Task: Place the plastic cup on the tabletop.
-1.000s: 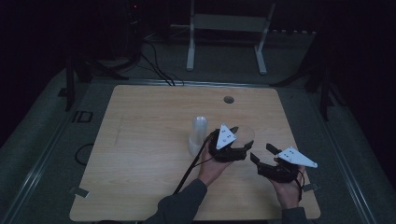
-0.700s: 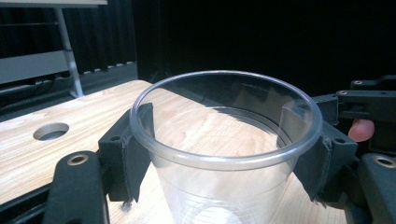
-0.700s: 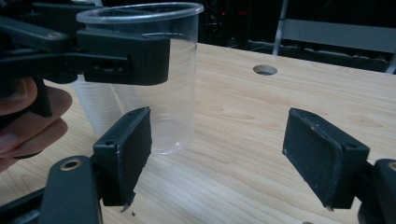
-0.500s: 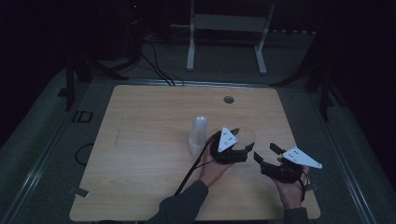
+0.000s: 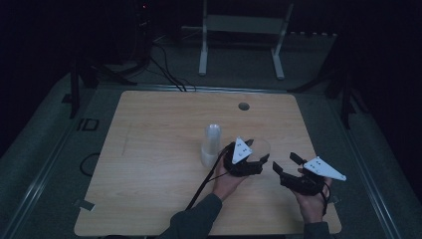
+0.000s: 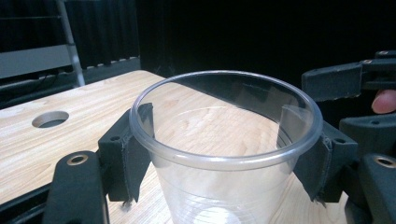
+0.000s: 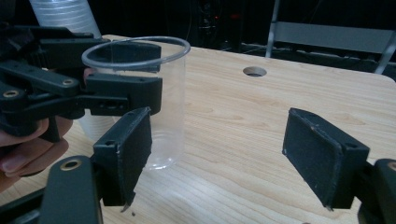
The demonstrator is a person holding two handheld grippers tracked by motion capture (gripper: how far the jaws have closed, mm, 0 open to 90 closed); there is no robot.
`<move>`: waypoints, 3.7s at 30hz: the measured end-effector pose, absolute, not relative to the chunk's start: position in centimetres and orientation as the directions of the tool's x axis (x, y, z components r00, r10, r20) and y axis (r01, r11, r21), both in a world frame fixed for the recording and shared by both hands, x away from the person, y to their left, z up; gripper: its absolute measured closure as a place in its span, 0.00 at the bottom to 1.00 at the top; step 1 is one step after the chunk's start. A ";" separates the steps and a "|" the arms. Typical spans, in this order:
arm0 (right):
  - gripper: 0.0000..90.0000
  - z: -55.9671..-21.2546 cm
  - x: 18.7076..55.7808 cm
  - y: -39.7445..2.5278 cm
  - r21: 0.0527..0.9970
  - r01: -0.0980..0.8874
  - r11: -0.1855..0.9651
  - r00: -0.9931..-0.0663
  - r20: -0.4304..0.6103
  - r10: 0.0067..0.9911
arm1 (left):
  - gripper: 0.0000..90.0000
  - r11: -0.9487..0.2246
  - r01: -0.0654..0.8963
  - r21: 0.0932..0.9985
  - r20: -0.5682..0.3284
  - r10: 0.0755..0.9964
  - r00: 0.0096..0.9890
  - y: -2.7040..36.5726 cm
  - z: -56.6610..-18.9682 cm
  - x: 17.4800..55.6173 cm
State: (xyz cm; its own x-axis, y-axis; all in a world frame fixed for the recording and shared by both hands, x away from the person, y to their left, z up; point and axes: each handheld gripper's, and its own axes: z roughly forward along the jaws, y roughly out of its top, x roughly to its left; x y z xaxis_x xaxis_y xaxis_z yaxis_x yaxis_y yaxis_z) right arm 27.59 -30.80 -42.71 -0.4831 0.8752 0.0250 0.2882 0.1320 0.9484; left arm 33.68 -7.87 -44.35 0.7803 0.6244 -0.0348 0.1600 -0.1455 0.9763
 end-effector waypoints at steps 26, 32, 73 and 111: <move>0.26 -42.6 27.5 -30.9 0.951 0.281 0.127 -0.487 0.027 0.873 | 0.31 -0.157 0.180 0.971 -0.040 0.638 0.769 -8.4 -46.4 33.9; 0.26 -42.6 27.5 -30.9 0.951 0.280 0.129 -0.487 0.025 0.873 | 0.31 -0.167 0.182 0.969 -0.035 0.637 0.770 -8.5 -46.9 33.9; 0.26 -42.7 27.5 -31.0 0.950 0.284 0.127 -0.488 0.029 0.872 | 0.29 -0.221 0.223 0.950 -0.030 0.642 0.766 -8.7 -48.7 34.8; 0.26 -42.8 27.5 -31.2 0.951 0.285 0.124 -0.481 0.030 0.876 | 0.16 -0.254 0.272 0.928 -0.066 0.607 0.792 -6.4 -49.2 32.7</move>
